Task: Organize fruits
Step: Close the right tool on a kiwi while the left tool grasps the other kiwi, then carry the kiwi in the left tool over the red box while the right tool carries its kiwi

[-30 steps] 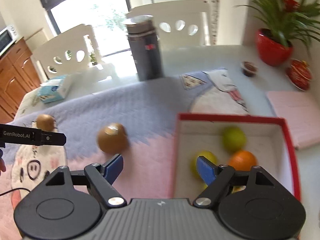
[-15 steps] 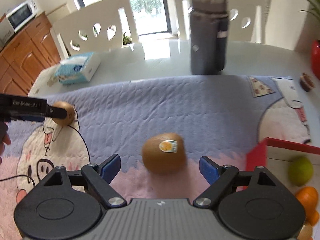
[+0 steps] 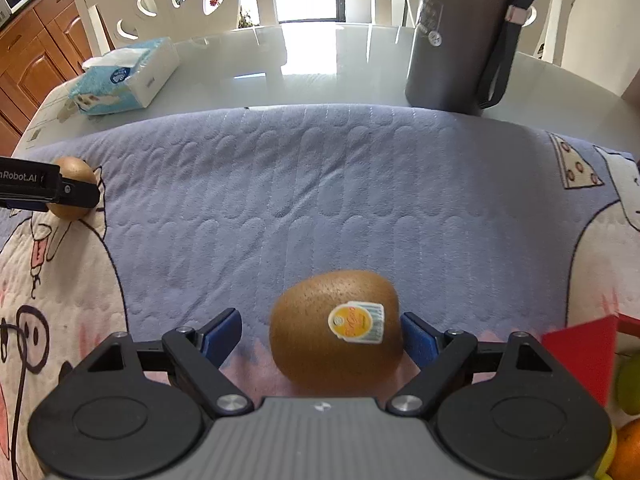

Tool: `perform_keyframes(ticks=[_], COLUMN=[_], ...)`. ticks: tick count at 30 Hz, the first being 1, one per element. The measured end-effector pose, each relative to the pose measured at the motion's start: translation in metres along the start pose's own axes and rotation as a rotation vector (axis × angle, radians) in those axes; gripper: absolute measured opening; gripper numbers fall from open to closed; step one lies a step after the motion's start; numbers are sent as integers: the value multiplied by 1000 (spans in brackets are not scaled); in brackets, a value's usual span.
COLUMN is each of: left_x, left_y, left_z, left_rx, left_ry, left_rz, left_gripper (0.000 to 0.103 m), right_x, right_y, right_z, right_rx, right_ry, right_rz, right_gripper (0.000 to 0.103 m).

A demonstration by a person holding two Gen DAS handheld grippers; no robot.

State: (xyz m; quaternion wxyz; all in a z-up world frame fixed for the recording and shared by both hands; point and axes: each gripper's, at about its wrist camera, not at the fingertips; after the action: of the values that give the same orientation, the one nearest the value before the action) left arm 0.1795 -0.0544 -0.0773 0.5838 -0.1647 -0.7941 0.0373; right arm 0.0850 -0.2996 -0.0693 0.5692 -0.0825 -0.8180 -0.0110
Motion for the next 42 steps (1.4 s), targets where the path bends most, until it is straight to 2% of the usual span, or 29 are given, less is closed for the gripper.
perform_keyframes(ticks=[9, 10, 12, 13, 16, 21, 29, 35, 42], left_x=[-7, -7, -6, -4, 1, 13, 43, 71, 85], left_y=[-6, -7, -10, -10, -7, -14, -44, -84, -152], left_z=[-2, -1, 0, 1, 6, 18, 39, 54, 73], left_rx=[-26, -32, -45, -55, -41, -52, -92, -151, -252], left_ry=[-6, -7, -22, -33, -45, -46, -72, -94, -90], left_rz=[-32, -39, -79, -79, -49, -40, 6, 68, 162], left_gripper=[97, 96, 79, 79, 78, 78, 78, 78, 78], right_x=[-3, -3, -1, 1, 8, 17, 45, 78, 118], right_y=[0, 0, -1, -1, -7, -13, -18, -37, -77], right_z=[-4, -3, -2, -1, 2, 17, 42, 68, 120], right_rx=[1, 0, -3, 1, -13, -54, -98, -157, -259], right_ry=[-23, -26, -39, -46, -62, -58, -95, -143, -196], right_rz=[-5, -6, 2, 18, -1, -31, -64, -74, -54], right_gripper=[86, 83, 74, 66, 66, 66, 66, 66, 66])
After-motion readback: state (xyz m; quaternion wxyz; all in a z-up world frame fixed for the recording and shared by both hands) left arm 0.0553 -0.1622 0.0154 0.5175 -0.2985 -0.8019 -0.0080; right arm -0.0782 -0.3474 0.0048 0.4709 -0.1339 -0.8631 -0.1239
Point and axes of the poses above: each gripper's, at about its wrist camera, not at the fingertips, and x roughly against the way its jaws point, y to its left, z to its underside, and after that the axes turned 8 degrees about z, right-handed
